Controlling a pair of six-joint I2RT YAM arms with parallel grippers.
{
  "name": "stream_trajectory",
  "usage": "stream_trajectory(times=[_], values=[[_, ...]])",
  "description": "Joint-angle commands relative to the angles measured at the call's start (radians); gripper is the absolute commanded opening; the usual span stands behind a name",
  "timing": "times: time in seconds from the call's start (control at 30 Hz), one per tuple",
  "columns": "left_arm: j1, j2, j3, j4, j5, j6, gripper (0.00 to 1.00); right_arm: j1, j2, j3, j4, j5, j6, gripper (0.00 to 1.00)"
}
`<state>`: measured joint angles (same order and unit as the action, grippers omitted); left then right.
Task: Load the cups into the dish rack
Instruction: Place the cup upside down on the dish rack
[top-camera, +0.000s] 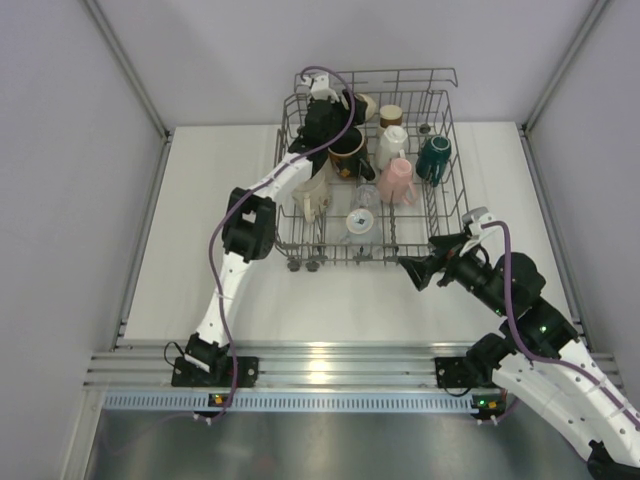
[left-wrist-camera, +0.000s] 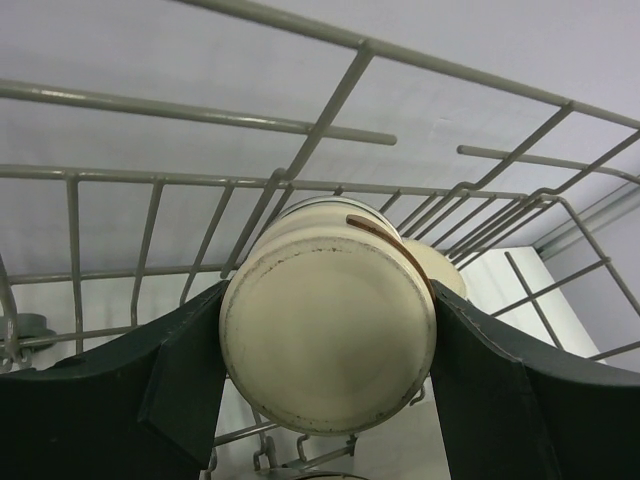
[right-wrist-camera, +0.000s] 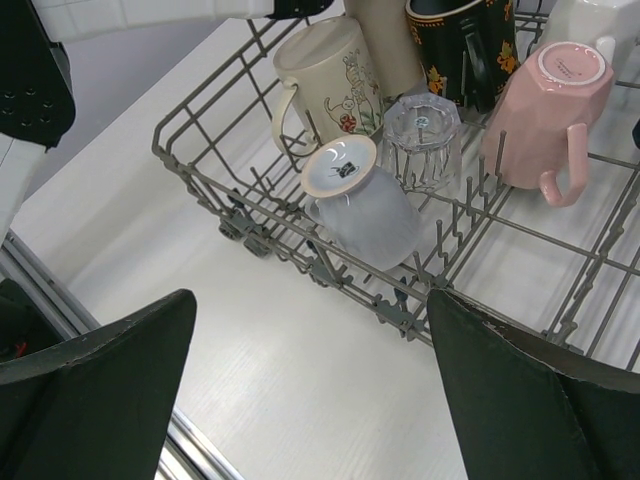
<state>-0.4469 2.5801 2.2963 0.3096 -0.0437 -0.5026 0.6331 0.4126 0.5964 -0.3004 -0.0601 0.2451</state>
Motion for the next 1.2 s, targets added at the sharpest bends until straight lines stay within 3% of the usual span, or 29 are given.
stream_trajectory(times=[0.0,0.27,0.63,1.17], values=[[0.005,0.008,0.009,0.088,-0.031,0.006,0.73,0.013,-0.012,0.037,0.023,0.016,-0.013,0.99],[0.007,0.02,0.011,0.094,-0.025,-0.004,0.75,0.016,-0.015,0.036,0.024,0.02,-0.015,0.99],[0.007,0.017,0.003,0.112,0.004,-0.005,0.85,0.016,-0.024,0.037,0.02,0.04,-0.015,0.99],[0.007,-0.031,-0.05,0.12,0.036,0.004,0.8,0.025,-0.04,0.034,0.018,0.052,-0.015,0.99]])
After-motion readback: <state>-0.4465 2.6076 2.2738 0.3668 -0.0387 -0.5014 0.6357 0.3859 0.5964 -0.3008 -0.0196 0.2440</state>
